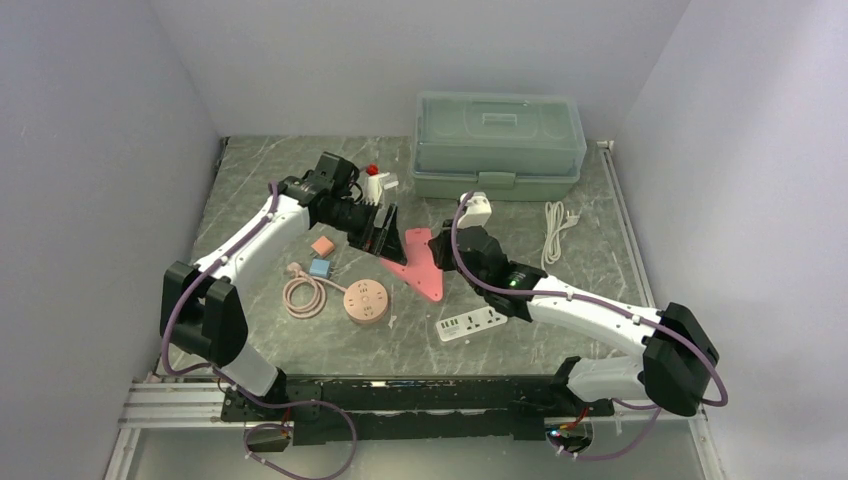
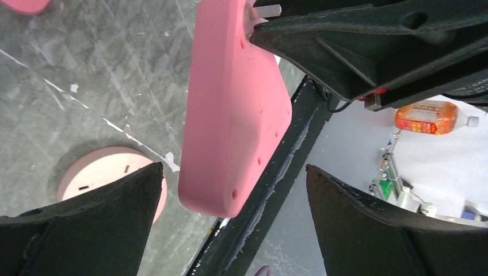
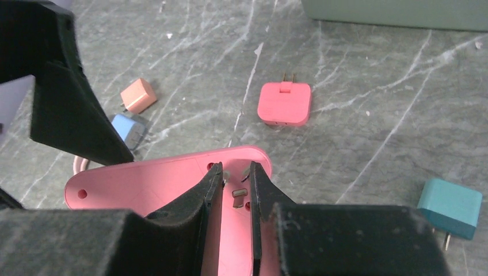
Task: Insert the plug
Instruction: Pick up the plug from the center of the board.
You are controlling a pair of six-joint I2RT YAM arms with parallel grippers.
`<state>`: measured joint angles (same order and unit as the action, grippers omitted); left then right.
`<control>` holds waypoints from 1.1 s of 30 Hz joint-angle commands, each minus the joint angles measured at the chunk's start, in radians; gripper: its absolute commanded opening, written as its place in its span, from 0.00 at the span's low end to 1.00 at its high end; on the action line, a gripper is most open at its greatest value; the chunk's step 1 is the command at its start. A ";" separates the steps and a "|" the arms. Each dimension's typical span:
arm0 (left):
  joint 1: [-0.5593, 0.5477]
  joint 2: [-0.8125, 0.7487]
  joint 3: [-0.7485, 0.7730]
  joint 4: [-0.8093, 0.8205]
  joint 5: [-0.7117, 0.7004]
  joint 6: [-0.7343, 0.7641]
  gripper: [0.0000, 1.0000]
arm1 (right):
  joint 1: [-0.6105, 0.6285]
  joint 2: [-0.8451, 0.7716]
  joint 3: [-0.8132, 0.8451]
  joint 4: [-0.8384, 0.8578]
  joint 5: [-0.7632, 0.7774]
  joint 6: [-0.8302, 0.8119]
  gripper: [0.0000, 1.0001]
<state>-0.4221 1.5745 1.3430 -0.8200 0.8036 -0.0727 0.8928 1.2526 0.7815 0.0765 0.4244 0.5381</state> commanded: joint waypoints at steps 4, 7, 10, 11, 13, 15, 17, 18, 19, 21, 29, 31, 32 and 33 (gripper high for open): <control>0.015 0.013 -0.012 0.056 0.104 -0.084 0.90 | 0.025 -0.047 0.089 0.098 0.008 -0.022 0.00; 0.029 0.014 -0.010 0.089 0.138 -0.103 0.61 | 0.034 -0.048 0.099 0.110 0.018 -0.029 0.00; 0.053 0.030 0.012 0.110 0.197 -0.119 0.23 | 0.041 -0.035 0.113 0.117 0.014 -0.033 0.00; 0.058 0.041 0.029 0.094 0.206 -0.106 0.10 | 0.043 -0.026 0.120 0.115 0.007 -0.034 0.04; 0.064 0.041 0.058 0.053 0.191 -0.059 0.00 | 0.043 -0.016 0.132 0.099 0.001 -0.025 0.25; 0.076 0.023 0.078 0.026 0.145 -0.007 0.00 | 0.043 -0.021 0.145 0.070 0.003 -0.006 0.55; 0.088 -0.010 0.104 0.015 0.057 0.054 0.00 | 0.043 -0.041 0.156 0.034 0.008 0.022 0.78; 0.091 -0.029 0.118 0.021 -0.003 0.117 0.00 | 0.043 -0.052 0.160 0.018 0.010 0.035 0.87; 0.091 -0.053 0.129 0.037 -0.099 0.185 0.00 | 0.043 -0.065 0.172 -0.001 0.012 0.047 0.96; 0.091 -0.100 0.144 0.085 -0.242 0.283 0.00 | 0.043 -0.083 0.199 -0.046 0.014 0.076 0.99; 0.047 -0.351 0.009 0.443 -0.540 0.839 0.00 | 0.041 -0.076 0.337 -0.123 -0.048 0.194 1.00; 0.018 -0.426 -0.065 0.553 -0.547 0.973 0.00 | 0.040 -0.080 0.356 -0.096 -0.073 0.211 1.00; 0.002 -0.464 -0.121 0.615 -0.543 1.040 0.00 | 0.038 -0.082 0.366 -0.085 -0.087 0.217 1.00; -0.016 -0.502 -0.177 0.679 -0.536 1.112 0.00 | 0.037 -0.083 0.375 -0.081 -0.100 0.221 1.00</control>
<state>-0.3794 1.2030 1.3083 -0.4526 0.3157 0.6643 0.9329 1.1912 1.0935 -0.0425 0.3904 0.7040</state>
